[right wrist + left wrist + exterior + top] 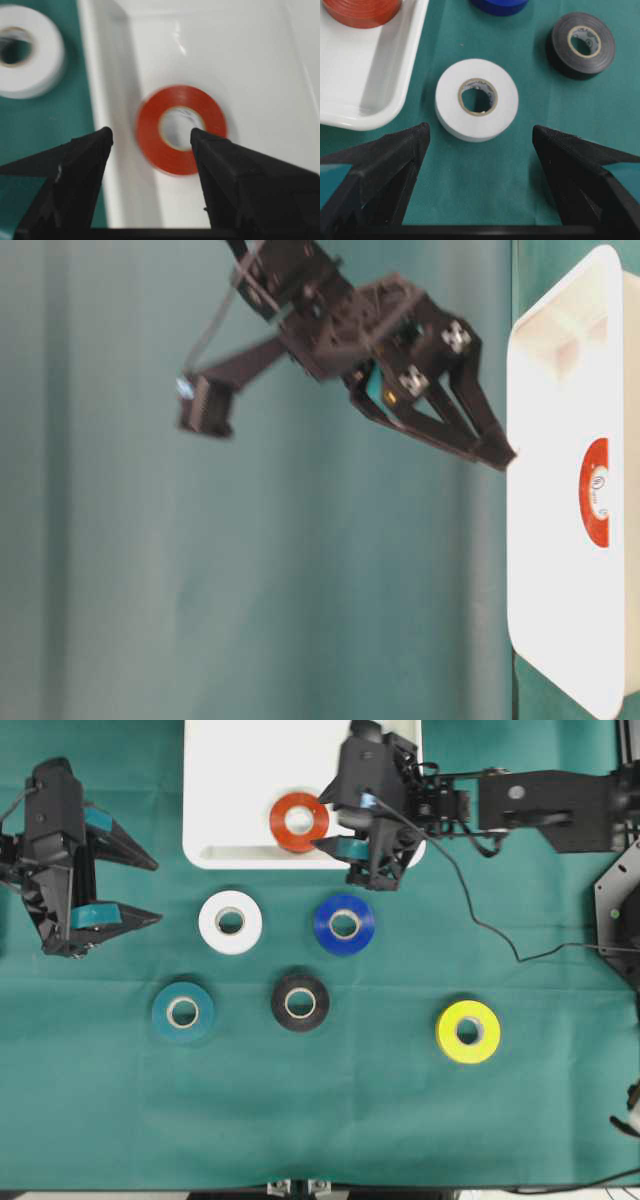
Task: Put the tape alternately from left to right into the white case.
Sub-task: 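Withdraw the right gripper and hover it over the blue roll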
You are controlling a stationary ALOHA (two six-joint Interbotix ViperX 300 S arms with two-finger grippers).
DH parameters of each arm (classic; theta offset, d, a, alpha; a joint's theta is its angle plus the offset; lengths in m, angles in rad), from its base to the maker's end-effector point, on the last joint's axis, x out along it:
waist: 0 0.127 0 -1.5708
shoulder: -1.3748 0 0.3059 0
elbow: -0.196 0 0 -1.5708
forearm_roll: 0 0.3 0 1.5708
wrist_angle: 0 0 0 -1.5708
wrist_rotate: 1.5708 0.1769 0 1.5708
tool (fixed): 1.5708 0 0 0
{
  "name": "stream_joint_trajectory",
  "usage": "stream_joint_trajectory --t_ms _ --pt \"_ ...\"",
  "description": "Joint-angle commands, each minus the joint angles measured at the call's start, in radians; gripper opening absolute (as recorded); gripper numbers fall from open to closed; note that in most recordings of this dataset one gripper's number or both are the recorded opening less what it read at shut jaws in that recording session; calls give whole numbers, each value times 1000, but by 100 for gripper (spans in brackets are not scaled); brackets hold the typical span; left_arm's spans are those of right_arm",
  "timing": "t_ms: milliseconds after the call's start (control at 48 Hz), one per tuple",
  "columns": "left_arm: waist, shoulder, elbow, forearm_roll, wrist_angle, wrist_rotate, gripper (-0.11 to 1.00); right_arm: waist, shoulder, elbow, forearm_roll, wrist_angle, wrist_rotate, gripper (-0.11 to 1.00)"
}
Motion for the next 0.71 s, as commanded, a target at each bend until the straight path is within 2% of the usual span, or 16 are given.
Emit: stream_joint_trajectory --t_ms 0,291,687 --pt "0 -6 -11 -2 -8 -2 64 18 -55 20 -2 -58 -2 71" --pt "0 -6 -11 0 -8 -2 64 63 -132 149 -2 -259 0 71" --pt "0 -6 -11 -2 -8 -2 64 118 -172 236 -2 -299 6 71"
